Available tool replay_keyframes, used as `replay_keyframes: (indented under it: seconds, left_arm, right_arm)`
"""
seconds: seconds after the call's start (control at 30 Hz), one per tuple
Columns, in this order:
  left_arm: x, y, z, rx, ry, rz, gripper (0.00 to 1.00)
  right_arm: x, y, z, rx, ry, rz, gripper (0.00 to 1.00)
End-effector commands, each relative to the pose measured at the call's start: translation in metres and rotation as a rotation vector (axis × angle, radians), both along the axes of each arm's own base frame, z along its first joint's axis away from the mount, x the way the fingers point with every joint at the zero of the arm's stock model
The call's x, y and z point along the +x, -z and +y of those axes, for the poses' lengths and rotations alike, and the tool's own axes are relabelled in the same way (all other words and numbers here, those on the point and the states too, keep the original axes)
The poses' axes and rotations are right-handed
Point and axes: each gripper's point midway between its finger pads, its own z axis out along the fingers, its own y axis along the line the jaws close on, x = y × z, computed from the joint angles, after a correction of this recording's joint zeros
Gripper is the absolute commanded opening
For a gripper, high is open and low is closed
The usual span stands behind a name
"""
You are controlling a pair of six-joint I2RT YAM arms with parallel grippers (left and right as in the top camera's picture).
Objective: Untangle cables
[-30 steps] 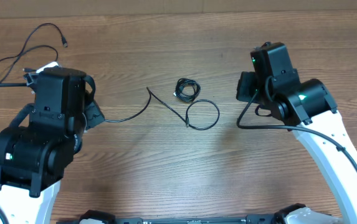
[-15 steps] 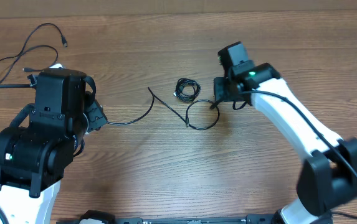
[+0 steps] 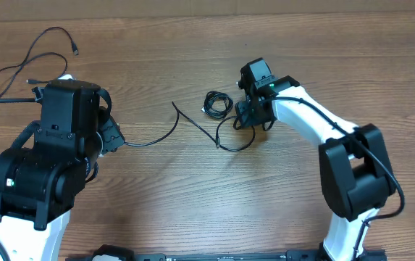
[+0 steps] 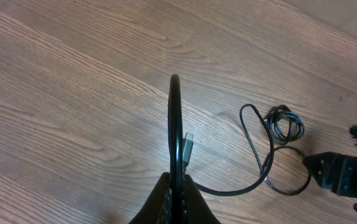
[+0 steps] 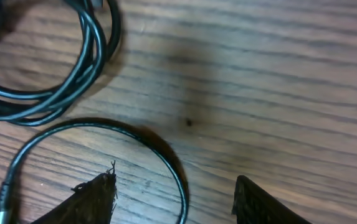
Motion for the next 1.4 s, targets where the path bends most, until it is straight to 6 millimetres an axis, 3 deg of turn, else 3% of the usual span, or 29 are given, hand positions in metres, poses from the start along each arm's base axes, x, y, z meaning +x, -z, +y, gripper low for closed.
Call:
replay_keyframes:
  seconds: [0.0,0.1,0.17,0.33,0.47,0.67,0.8,0.83,0.87,1.03,1.07,1.17,1.37]
  left_arm:
    - [0.002,-0.005,0.001,0.006,0.012,-0.012,0.04]
    - [0.002,-0.005,0.001,0.006,0.012,-0.012,0.04]
    - [0.002,-0.005,0.001,0.006,0.012,-0.012,0.04]
    - [0.002,-0.005,0.001,0.006,0.012,-0.012,0.04]
    - [0.002,-0.005,0.001,0.006,0.012,-0.012,0.04]
    - [0.002,-0.004,-0.002,-0.002,0.023,-0.011,0.04]
    - [0.008,-0.008,-0.022,-0.039,0.163,-0.030,0.04]
    - [0.010,-0.010,-0.032,-0.060,0.222,-0.041,0.04]
    - [0.010,-0.011,-0.035,-0.066,0.243,-0.045,0.04]
    - [0.009,-0.030,-0.061,-0.099,0.448,-0.134,0.04]
    - [0.008,-0.040,-0.062,-0.102,0.457,-0.179,0.04]
    - [0.000,-0.061,-0.060,-0.102,0.460,-0.261,0.04]
    - [-0.018,-0.091,-0.052,-0.092,0.439,-0.368,0.04]
  right_arm:
    - [-0.005,0.015,0.002,0.007,-0.015,0.041,0.60]
    - [-0.007,0.023,0.002,-0.001,-0.014,0.060,0.60]
    - [-0.009,0.032,0.001,-0.007,-0.014,0.077,0.46]
    - [-0.011,0.040,0.000,-0.015,-0.013,0.097,0.35]
    - [-0.013,0.041,-0.001,-0.016,-0.004,0.103,0.04]
    - [-0.022,0.037,0.006,0.038,0.074,0.151,0.04]
    - [-0.024,0.002,0.021,0.144,0.051,0.130,0.04]
    - [-0.025,-0.020,0.024,0.179,0.042,0.104,0.04]
    - [-0.026,-0.025,0.025,0.185,0.040,0.098,0.04]
    - [-0.044,-0.100,0.024,0.251,-0.048,-0.004,0.04]
    - [-0.052,-0.120,0.021,0.263,-0.056,-0.029,0.04]
    - [-0.062,-0.150,0.018,0.292,-0.064,-0.082,0.04]
    - [-0.065,-0.196,0.019,0.382,-0.018,-0.199,0.04]
